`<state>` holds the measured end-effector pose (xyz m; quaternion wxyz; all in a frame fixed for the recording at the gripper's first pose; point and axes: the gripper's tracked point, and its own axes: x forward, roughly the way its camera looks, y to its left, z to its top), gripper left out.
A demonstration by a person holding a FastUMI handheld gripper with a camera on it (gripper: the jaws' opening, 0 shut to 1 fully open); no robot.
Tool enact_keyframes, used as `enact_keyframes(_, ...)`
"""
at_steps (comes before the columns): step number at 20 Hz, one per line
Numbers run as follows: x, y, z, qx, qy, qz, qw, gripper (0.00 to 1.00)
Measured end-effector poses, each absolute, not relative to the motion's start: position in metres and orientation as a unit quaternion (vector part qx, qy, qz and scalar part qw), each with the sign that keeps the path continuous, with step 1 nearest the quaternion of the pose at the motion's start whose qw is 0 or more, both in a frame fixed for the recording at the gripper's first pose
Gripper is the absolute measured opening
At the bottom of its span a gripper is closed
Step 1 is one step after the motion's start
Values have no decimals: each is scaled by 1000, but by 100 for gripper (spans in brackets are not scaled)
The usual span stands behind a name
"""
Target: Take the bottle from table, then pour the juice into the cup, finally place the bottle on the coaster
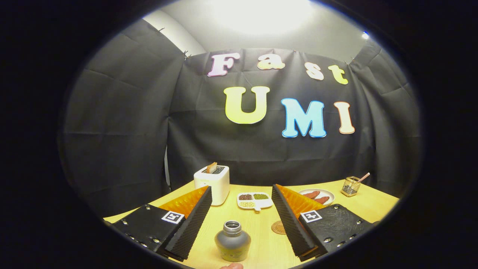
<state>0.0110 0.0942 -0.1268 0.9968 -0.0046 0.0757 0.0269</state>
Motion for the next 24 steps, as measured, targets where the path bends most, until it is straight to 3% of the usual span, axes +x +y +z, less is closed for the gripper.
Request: enact_keyframes(24,-11,112,-274,2,220,12,975,98)
